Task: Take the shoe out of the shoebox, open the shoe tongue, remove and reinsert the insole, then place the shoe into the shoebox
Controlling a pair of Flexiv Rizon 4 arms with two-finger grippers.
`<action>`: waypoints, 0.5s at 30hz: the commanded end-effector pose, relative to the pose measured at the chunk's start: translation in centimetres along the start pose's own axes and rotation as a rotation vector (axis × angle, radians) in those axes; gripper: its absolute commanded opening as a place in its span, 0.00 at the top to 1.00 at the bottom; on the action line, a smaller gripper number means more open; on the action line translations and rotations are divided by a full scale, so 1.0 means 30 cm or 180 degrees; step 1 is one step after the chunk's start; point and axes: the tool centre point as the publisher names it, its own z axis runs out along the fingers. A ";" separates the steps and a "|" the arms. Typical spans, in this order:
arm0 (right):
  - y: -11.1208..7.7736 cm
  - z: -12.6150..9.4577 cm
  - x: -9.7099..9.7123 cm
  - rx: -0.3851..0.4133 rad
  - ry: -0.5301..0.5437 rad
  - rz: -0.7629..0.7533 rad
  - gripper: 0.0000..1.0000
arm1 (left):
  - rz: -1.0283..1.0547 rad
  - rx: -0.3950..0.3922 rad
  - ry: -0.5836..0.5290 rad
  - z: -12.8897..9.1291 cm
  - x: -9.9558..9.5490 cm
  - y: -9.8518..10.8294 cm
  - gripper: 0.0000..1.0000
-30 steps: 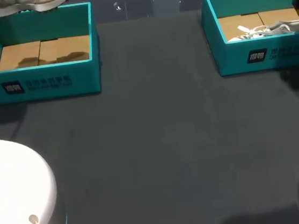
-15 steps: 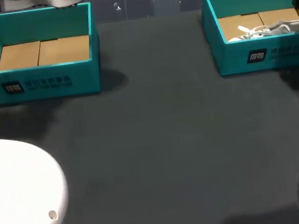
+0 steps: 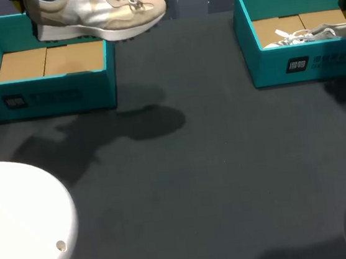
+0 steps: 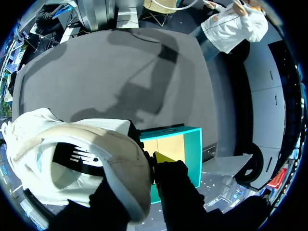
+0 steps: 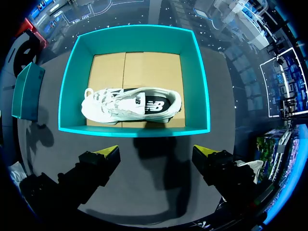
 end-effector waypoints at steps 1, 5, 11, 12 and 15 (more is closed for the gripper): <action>-0.003 0.000 0.001 -0.0004 -0.0006 0.0004 0.00 | 0.0024 -0.0347 0.0105 0.002 -0.098 -0.132 1.00; -0.003 0.000 0.001 -0.0004 -0.0006 0.0004 0.00 | 0.0120 -0.0331 0.0157 0.005 -0.200 -0.203 1.00; -0.003 0.000 0.001 -0.0004 -0.0006 0.0004 0.00 | 0.0237 -0.0247 0.0202 0.011 -0.321 -0.321 1.00; -0.003 0.000 0.001 -0.0004 -0.0006 0.0004 0.00 | 0.0237 -0.0247 0.0202 0.011 -0.321 -0.321 1.00; -0.003 0.000 0.001 -0.0004 -0.0006 0.0004 0.00 | 0.0237 -0.0247 0.0202 0.011 -0.321 -0.321 1.00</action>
